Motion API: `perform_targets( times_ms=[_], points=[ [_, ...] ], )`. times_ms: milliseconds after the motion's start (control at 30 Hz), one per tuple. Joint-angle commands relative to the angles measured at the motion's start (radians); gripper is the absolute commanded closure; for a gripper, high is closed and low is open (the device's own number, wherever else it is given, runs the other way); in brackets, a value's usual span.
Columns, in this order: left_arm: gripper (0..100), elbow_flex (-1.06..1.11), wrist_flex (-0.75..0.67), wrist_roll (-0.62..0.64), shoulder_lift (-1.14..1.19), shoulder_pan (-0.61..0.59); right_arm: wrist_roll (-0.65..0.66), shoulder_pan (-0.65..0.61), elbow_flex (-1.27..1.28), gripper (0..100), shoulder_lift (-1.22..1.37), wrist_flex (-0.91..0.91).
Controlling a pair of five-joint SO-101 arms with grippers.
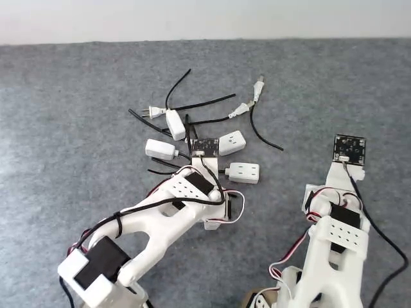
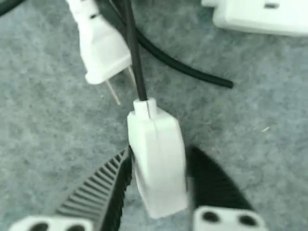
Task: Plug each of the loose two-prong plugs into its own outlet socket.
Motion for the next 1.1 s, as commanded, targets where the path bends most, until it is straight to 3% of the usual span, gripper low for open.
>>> perform_targets(
  times_ms=[0,233,400,700,1067],
  points=[
    [99,-0.007,-0.032,-0.071,-0.006,-0.005,0.006,0.004,-0.011,98.3,0.004,-0.016],
    [99,-0.015,0.006,-0.15,-0.017,-0.005,0.012,-0.015,-0.011,98.3,0.004,-0.016],
    [98,-0.039,0.017,-0.328,-0.017,-0.043,0.014,-0.013,-0.011,98.3,0.004,-0.018],
    [72,-0.035,0.086,-0.339,-0.011,-0.132,0.014,-0.013,-0.011,98.3,0.004,-0.015],
    [72,-0.097,0.15,-0.341,-0.018,-0.138,0.014,-0.015,-0.011,98.3,0.004,-0.013]
  ],
)
